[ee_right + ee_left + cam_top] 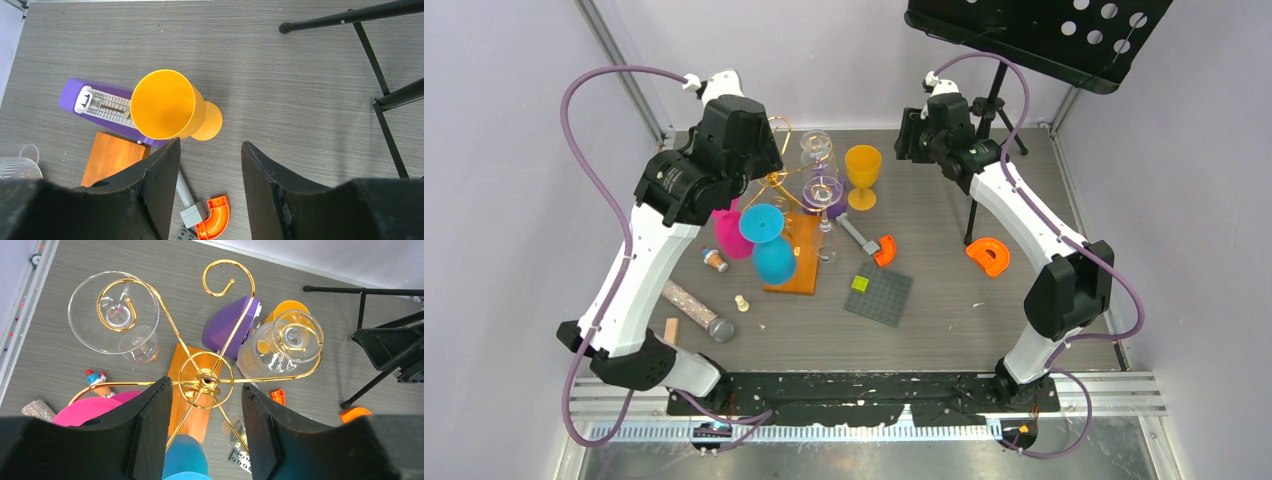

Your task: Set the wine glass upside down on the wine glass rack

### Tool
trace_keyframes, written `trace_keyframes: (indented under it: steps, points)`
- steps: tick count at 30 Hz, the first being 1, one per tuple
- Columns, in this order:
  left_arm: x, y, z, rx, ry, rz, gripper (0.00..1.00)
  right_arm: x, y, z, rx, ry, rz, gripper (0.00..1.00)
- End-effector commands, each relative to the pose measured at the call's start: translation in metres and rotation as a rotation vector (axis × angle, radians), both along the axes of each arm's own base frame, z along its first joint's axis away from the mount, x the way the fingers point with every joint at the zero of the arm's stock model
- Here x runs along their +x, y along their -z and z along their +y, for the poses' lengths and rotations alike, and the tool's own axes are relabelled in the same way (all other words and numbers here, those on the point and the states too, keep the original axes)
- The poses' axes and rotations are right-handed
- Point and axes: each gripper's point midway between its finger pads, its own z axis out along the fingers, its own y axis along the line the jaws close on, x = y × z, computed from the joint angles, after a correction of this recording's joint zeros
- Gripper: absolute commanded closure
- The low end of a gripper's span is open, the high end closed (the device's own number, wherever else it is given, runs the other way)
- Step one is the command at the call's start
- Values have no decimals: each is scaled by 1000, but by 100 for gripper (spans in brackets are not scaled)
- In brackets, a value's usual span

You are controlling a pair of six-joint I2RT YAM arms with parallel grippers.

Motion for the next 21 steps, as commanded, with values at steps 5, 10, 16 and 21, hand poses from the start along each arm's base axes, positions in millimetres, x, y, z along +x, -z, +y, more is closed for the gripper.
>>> trace_keyframes:
  steps: [5,10,16,21]
  points:
    - [1,-7,1,14,-22,-22,49,0,-34,-5,18,10,-107,45]
    - [6,-1,-8,16,-11,-6,49,-1,-31,-6,9,8,-104,45]
    - [12,10,-14,36,-14,21,50,-1,-30,-7,6,9,-106,45]
    - [16,18,-17,54,-20,38,52,-2,-29,-7,5,5,-109,45]
